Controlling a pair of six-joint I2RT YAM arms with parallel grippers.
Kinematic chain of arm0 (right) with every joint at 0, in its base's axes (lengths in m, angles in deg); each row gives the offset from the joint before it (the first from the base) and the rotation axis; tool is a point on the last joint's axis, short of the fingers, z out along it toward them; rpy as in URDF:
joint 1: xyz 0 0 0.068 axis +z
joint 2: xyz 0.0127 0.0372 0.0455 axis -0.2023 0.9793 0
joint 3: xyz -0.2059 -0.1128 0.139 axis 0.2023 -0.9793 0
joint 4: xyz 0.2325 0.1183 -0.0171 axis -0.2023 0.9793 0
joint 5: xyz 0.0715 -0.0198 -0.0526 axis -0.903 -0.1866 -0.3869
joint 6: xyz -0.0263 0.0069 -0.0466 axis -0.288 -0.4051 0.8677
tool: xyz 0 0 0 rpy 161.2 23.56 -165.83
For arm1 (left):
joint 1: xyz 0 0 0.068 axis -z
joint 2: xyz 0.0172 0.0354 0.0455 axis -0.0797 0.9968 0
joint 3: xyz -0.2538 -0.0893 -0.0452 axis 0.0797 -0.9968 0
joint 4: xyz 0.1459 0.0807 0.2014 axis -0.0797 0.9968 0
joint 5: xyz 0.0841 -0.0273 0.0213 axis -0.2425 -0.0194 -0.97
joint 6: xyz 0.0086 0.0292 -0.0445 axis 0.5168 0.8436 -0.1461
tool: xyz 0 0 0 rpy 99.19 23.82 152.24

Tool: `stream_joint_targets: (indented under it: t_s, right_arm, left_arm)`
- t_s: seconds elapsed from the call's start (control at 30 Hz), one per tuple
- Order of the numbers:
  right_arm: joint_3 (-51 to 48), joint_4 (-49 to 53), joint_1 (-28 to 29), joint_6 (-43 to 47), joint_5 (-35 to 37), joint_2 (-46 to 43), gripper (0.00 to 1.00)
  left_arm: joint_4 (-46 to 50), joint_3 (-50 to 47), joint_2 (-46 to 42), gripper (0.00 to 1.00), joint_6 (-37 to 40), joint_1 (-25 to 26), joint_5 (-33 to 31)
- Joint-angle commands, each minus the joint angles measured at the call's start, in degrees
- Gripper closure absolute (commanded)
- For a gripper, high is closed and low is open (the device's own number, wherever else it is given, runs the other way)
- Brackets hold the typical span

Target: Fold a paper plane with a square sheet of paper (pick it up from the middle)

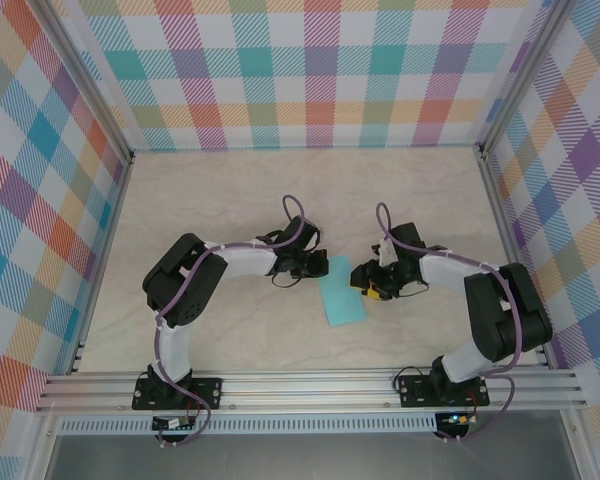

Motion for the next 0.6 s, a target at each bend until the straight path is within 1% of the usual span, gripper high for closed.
stream_joint_targets:
  t_s: [0.0,0.1,0.23,0.4,0.47,0.53,0.57]
  right_arm:
    - [0.3,-1.3,-0.2,1.3,-1.0,2.2,0.49]
    - [-0.1,-3.1,-0.2,0.5,-3.9,3.6,0.51]
    - [0.0,-3.2,-0.2,1.0,-6.3,4.2,0.53]
    - [-1.1,-4.2,-0.2,0.5,-8.2,2.5,0.59]
    - [-0.9,-4.9,-0.2,-0.1,-8.4,2.7,0.65]
    - [-0.5,-4.6,-0.3,-0.5,-8.1,3.3,0.67]
    - [-0.2,-4.4,-0.2,-0.6,-8.1,3.8,0.7]
  left_arm:
    - [4.0,-0.3,0.3,0.98,1.1,-0.3,0.8]
    - [3.8,-0.2,0.4,0.98,0.9,-0.3,0.9]
    - [3.6,-0.2,0.4,0.98,0.9,-0.3,1.1]
    - [3.3,-0.3,-0.1,0.97,1.1,-0.3,1.5]
    - [3.0,-0.3,-0.6,0.97,0.9,-0.4,1.8]
    - [2.7,-0.4,-1.7,0.96,1.0,-0.3,2.0]
    - [2.6,-0.7,-2.6,0.95,1.0,-0.2,2.1]
